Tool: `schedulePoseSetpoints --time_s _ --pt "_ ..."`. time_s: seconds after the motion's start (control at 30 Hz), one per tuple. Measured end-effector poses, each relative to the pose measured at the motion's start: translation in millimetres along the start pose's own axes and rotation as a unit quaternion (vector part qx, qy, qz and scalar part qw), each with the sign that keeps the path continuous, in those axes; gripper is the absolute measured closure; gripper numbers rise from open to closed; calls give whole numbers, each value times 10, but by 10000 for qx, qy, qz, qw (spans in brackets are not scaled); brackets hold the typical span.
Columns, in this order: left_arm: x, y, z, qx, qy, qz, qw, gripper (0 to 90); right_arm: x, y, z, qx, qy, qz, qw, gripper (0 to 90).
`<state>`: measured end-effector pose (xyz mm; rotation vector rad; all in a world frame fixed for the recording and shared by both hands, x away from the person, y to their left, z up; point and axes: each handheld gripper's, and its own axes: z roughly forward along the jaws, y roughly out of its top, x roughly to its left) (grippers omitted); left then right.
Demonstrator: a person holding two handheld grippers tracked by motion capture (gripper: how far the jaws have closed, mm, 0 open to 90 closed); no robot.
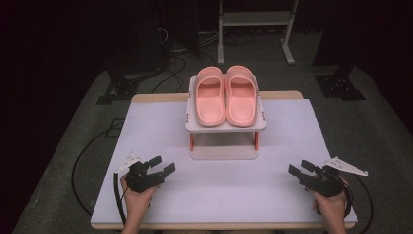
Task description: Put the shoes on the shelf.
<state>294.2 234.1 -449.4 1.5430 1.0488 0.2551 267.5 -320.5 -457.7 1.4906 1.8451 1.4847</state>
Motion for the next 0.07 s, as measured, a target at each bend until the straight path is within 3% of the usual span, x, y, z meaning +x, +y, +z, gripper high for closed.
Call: schedulePoseSetpoints --time_s 0.07 --pt "8 -8 1 -9 -10 -10 10000 180 3 -21 -15 -27 -21 -5 10000 333"
